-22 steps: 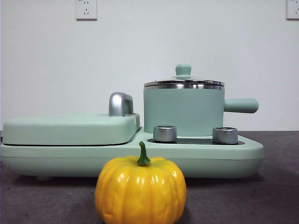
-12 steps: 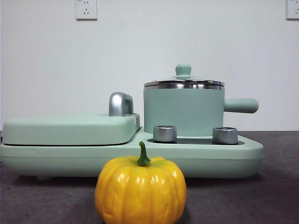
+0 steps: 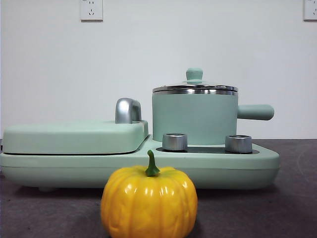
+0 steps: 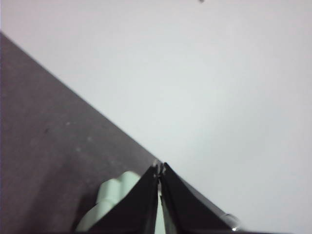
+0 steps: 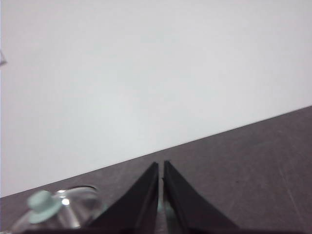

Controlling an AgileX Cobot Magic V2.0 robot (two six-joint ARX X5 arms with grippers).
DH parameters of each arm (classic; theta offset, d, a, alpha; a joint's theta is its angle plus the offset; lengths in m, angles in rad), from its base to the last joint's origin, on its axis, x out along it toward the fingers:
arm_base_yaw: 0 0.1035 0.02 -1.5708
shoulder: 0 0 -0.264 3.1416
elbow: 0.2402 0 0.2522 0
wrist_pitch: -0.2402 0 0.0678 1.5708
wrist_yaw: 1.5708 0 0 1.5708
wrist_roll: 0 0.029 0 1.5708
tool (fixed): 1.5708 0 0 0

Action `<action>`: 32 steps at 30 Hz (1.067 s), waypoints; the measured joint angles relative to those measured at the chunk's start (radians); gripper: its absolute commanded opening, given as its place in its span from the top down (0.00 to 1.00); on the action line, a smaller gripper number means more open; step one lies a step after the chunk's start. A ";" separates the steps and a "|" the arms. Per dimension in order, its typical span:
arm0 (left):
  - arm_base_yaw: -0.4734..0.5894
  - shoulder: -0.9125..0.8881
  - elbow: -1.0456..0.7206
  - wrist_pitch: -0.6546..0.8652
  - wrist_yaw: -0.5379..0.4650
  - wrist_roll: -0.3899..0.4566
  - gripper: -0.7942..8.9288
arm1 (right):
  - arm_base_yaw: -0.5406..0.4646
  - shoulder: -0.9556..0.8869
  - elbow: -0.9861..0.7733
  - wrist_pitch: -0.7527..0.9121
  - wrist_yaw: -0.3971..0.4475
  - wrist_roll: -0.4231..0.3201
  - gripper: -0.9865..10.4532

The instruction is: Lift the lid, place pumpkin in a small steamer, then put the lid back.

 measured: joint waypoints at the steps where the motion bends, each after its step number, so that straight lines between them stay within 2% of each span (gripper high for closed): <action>1: 0.000 0.005 0.040 -0.037 0.000 0.006 0.91 | 0.000 0.009 0.032 -0.030 -0.002 0.003 0.90; 5: 0.000 0.043 0.186 -0.171 0.000 0.064 0.91 | 0.000 0.062 0.169 -0.158 -0.003 0.001 0.90; 9: 0.000 0.116 0.337 -0.270 0.000 0.166 0.91 | 0.000 0.130 0.277 -0.254 -0.027 -0.035 0.90; 16: 0.000 0.281 0.552 -0.418 0.000 0.342 0.91 | 0.000 0.269 0.426 -0.393 -0.131 -0.198 0.90; 20: 0.000 0.384 0.625 -0.507 0.000 0.436 0.91 | 0.000 0.338 0.481 -0.431 -0.151 -0.286 0.90; 23: -0.001 0.460 0.676 -0.537 0.003 0.500 0.91 | 0.000 0.386 0.510 -0.456 -0.206 -0.354 0.90; 26: -0.007 0.538 0.720 -0.545 0.051 0.567 0.91 | 0.000 0.440 0.517 -0.476 -0.258 -0.402 0.90; 32: -0.039 0.704 0.774 -0.561 0.217 0.674 0.91 | 0.003 0.565 0.517 -0.507 -0.315 -0.490 0.90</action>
